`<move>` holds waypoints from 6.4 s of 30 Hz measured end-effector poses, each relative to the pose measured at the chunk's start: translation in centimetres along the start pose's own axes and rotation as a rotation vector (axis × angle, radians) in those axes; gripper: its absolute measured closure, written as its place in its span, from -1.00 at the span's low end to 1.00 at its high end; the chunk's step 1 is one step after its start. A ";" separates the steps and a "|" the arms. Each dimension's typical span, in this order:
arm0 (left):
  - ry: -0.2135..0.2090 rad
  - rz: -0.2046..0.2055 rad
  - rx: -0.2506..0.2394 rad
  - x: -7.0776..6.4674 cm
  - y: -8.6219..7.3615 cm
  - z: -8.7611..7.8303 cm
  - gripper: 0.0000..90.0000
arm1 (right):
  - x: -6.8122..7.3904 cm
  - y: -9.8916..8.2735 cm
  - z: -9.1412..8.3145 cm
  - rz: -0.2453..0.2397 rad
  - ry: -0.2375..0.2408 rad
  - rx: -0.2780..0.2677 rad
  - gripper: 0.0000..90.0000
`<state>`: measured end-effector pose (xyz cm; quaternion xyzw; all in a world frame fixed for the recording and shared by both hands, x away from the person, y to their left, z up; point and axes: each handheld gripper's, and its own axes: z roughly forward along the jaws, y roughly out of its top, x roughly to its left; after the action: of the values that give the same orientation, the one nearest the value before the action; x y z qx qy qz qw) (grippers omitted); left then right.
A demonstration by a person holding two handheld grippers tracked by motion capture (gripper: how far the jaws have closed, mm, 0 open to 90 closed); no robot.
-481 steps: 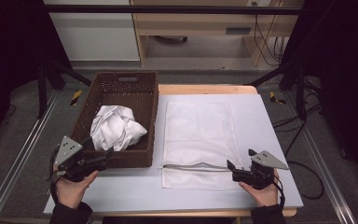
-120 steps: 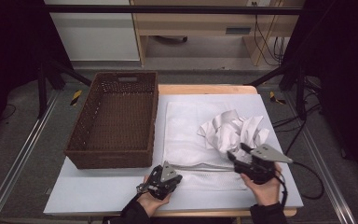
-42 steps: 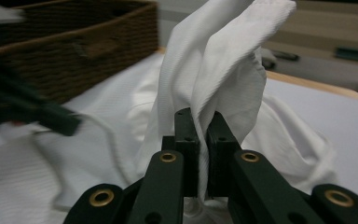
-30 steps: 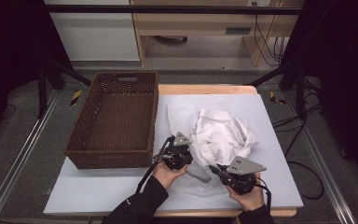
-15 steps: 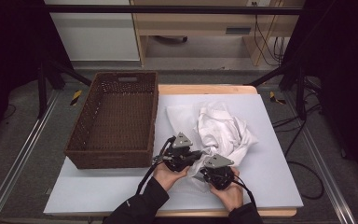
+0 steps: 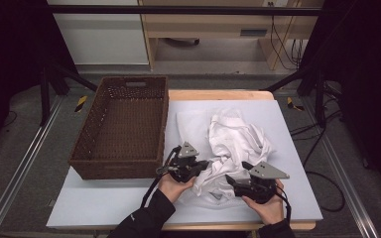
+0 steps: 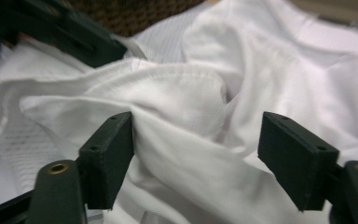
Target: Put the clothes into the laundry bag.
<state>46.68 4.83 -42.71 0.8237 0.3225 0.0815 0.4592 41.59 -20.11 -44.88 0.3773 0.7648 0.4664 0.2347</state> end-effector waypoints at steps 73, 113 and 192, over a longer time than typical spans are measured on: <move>0.014 0.027 -0.011 -1.4 0.0 -0.4 0.98 | 2.4 0.9 7.9 -0.060 0.043 0.152 0.97; 0.064 0.019 0.036 0.2 -2.0 1.1 0.97 | -2.2 0.4 2.1 0.038 -0.015 0.031 0.91; 0.072 0.025 0.026 0.1 -2.1 -0.4 0.98 | 2.5 2.5 9.6 0.019 0.061 0.091 0.87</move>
<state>45.62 5.94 -44.25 0.8301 0.3295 0.1126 0.4355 47.74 -12.29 -47.05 0.3805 0.7883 0.4448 0.1893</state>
